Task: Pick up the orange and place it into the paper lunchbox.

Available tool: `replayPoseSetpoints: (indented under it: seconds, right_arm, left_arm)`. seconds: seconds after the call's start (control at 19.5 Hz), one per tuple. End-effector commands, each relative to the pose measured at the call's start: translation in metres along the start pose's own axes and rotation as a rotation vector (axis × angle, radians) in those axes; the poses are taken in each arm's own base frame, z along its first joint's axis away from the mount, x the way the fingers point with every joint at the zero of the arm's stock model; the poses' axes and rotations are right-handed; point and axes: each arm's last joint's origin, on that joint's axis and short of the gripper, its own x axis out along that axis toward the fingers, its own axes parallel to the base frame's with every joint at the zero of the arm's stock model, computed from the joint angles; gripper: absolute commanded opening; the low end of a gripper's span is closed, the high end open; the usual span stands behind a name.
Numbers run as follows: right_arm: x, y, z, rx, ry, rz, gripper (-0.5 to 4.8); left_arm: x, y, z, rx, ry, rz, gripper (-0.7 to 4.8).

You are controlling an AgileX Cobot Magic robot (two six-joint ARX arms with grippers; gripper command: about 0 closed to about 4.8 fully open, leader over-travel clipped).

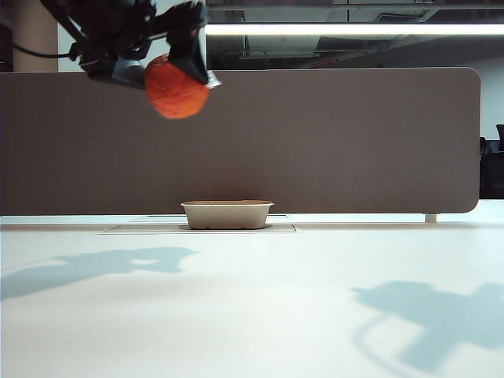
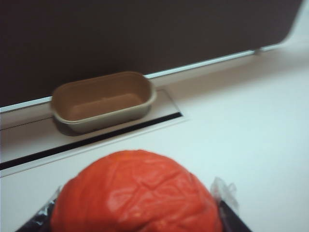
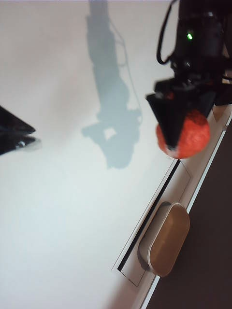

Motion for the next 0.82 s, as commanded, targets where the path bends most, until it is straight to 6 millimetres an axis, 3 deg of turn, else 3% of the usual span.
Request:
replayPoseSetpoints:
  seconds: [0.05,0.1,0.15,0.21,0.31,0.51,0.56,0.62,0.67,0.72,0.82]
  right_arm:
    - [-0.002,0.000,0.004,-0.012,-0.031,0.000,-0.06]
    - [-0.002,0.000,0.004,-0.012,-0.031,0.000,-0.05]
    - [-0.002,0.000,0.004,-0.010,-0.027,-0.016,-0.05]
    - [-0.002,0.000,0.004,-0.006,-0.026,-0.015,-0.05]
    - [0.000,-0.001,0.003,-0.003,-0.014,-0.017,-0.05]
    - [0.000,-0.001,0.003,-0.003,-0.012,-0.017,-0.05]
    - [0.000,-0.001,0.003,-0.003,-0.012,-0.017,-0.05]
    - [0.002,-0.001,0.002,-0.001,-0.005,-0.017,-0.05]
    - [0.002,-0.001,0.002,-0.001,-0.003,-0.017,-0.05]
    - [0.005,-0.003,0.003,-0.001,0.001,-0.065,-0.05]
    - [0.005,-0.004,0.003,-0.001,0.000,-0.083,-0.05]
  left_arm:
    - [0.041,0.028,0.021,-0.049,-0.071,0.014,3.63]
    - [0.060,0.037,0.025,-0.054,-0.087,-0.001,3.63]
    - [0.257,0.078,-0.008,-0.059,-0.102,-0.006,3.63]
    - [0.265,0.081,-0.013,-0.059,-0.109,-0.002,3.63]
    - [0.299,0.113,-0.036,-0.073,-0.124,0.054,3.62]
    - [0.302,0.113,-0.042,-0.074,-0.116,0.057,3.70]
    - [0.303,0.113,-0.044,-0.075,-0.112,0.057,3.86]
    - [0.304,0.113,-0.049,-0.076,-0.098,0.057,4.36]
    - [0.304,0.113,-0.049,-0.076,-0.098,0.056,4.36]
    - [0.274,0.111,0.002,-0.071,-0.053,0.057,2.39]
    - [0.258,0.110,0.018,-0.031,0.025,0.056,-0.24]
